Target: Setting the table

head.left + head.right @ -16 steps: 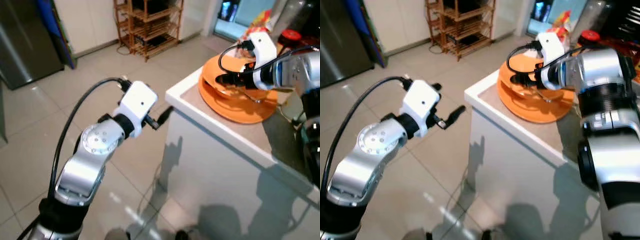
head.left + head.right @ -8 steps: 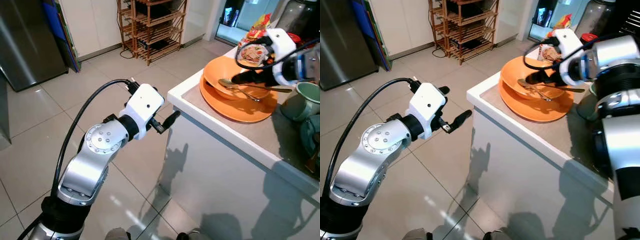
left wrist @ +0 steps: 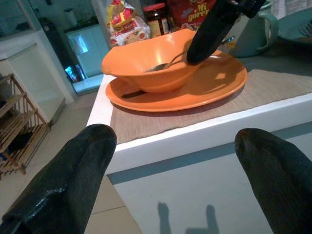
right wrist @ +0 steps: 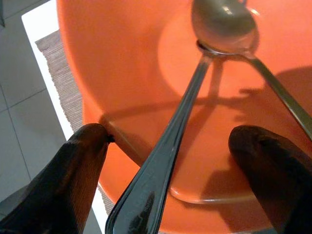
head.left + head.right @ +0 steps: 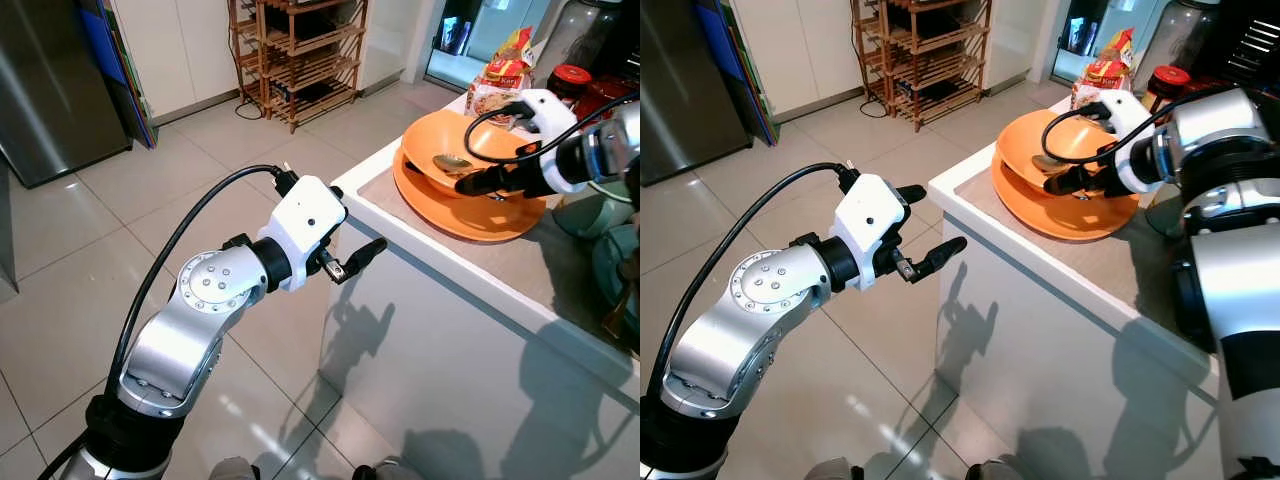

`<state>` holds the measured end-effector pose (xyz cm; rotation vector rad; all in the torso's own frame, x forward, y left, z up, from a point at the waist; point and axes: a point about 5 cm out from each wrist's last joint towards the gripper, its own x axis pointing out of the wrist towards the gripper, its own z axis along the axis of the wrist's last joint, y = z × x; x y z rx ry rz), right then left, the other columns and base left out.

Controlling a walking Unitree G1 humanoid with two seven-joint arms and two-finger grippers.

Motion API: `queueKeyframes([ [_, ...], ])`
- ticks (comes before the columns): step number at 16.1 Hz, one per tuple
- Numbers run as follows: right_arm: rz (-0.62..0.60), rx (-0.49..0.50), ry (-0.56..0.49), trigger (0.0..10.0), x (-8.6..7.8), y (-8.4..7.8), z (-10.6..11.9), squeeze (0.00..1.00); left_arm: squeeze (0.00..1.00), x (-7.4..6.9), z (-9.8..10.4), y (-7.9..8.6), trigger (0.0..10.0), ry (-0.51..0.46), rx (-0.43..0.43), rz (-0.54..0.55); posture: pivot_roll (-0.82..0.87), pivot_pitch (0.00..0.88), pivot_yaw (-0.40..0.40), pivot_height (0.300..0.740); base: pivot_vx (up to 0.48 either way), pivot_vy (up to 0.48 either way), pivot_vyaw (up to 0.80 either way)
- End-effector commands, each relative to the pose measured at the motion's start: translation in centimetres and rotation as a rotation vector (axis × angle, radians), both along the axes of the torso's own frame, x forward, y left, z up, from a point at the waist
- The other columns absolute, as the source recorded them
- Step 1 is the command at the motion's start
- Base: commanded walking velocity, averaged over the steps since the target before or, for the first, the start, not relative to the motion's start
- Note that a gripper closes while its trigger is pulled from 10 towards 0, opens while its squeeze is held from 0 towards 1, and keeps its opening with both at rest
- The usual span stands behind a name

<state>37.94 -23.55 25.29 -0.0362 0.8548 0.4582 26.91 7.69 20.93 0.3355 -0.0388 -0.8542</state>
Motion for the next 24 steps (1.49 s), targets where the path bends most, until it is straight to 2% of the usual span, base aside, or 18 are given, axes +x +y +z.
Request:
queueKeyframes([
  [1, 0.012, -0.017, -0.001, 9.1, 0.1, 0.2, 0.4, 0.0, 0.0, -0.2, 0.4, -0.4, 10.0, -0.005, 0.005, -0.03, 0.0, 0.0, -0.044, 0.74, 0.0, 0.0, 0.0],
  [2, 0.011, -0.023, -0.001, 7.6, 0.1, 0.2, 0.2, 0.0, 0.0, -0.1, 0.4, -0.4, 10.0, -0.005, 0.007, -0.028, 0.01, 0.0, -0.047, 0.74, 0.0, 0.0, 0.0],
  [3, -0.001, -0.027, -0.001, 4.7, 0.2, 0.2, 0.0, 0.0, 0.0, -0.1, 0.4, -0.3, 10.0, -0.005, 0.008, -0.022, 0.01, 0.0, -0.051, 0.74, 0.0, 0.0, 0.0],
  [4, -0.013, -0.03, 0.0, 4.3, 0.2, 0.1, -0.2, 0.0, 0.0, -0.1, 0.4, -0.2, 10.0, -0.006, 0.011, -0.017, 0.01, 0.0, -0.051, 0.74, 0.0, 0.0, 0.0],
  [5, -0.027, -0.019, -0.002, 1.9, 0.1, 0.0, -0.2, 0.0, 0.0, -0.2, 0.4, -0.2, 10.0, -0.006, 0.012, -0.014, 0.02, 0.0, -0.054, 0.74, 0.0, 0.0, 0.0],
  [6, -0.038, -0.001, -0.004, 0.0, 0.1, -0.1, -0.2, 0.0, 0.0, -0.2, 0.4, -0.1, 10.0, -0.005, 0.012, -0.013, 0.02, 0.0, -0.055, 0.74, 0.0, 0.0, 0.0],
  [9, -0.046, 0.008, -0.011, 0.0, 0.1, -0.2, -0.1, 0.0, 0.0, -0.2, 0.4, -0.1, 10.0, -0.006, 0.012, -0.012, 0.02, 0.0, -0.055, 0.74, 0.0, 0.0, 0.0],
  [11, -0.03, 0.05, -0.039, 0.0, 0.3, 0.0, 0.6, 0.0, 0.0, -0.2, 0.5, -0.2, 10.0, -0.008, 0.009, -0.016, 0.02, 0.0, -0.057, 0.74, 0.0, 0.0, 0.0],
  [12, -0.004, 0.072, -0.052, 6.2, 0.3, 0.2, 1.1, 0.0, 0.0, -0.3, 0.5, -0.2, 10.0, -0.007, 0.008, -0.021, 0.02, 0.0, -0.057, 0.74, 0.0, 0.0, 0.0],
  [13, 0.007, 0.074, -0.057, 10.0, 0.3, 0.2, 1.2, 0.0, 0.0, -0.3, 0.5, -0.2, 10.0, -0.007, 0.008, -0.021, 0.02, 0.0, -0.057, 0.74, 0.0, 0.0, 0.0],
  [15, 0.063, 0.021, -0.072, 10.0, 0.3, -0.1, 1.3, 0.0, 0.0, -0.3, 0.5, -0.3, 10.0, -0.006, 0.012, -0.031, 0.02, 0.0, -0.057, 0.74, 0.0, 0.0, 0.0],
  [17, 0.06, 0.053, -0.085, 10.0, 0.3, -0.1, 1.5, 0.0, 0.0, -0.4, 0.5, -0.4, 10.0, -0.007, 0.009, -0.037, 0.02, 0.0, -0.059, 0.74, 0.0, 0.0, 0.0],
  [19, 0.047, 0.073, -0.096, 10.0, 0.4, -0.1, 1.7, 0.42, 0.0, -0.6, 0.5, -0.4, 10.0, -0.005, 0.008, -0.042, 0.02, 0.0, -0.061, 0.74, 0.0, 0.0, 0.0],
  [20, 0.03, 0.084, -0.103, 10.0, 0.4, -0.1, 1.7, 0.52, 0.0, -0.6, 0.5, -0.4, 10.0, -0.003, 0.008, -0.044, 0.02, 0.0, -0.062, 0.74, 0.0, 0.0, 0.0],
  [22, 0.029, 0.079, -0.107, 10.0, 0.4, -0.2, 1.7, 0.56, 0.0, -0.7, 0.5, -0.4, 10.0, 0.0, 0.01, -0.046, 0.03, 0.0, -0.063, 0.74, 0.0, 0.0, 0.0],
  [24, 0.048, 0.024, -0.089, 10.0, 0.2, -0.7, 1.5, 0.54, 0.0, -0.8, 0.4, -0.4, 10.0, 0.003, 0.015, -0.057, 0.02, 0.0, -0.061, 0.74, 0.0, 0.0, 0.0],
])
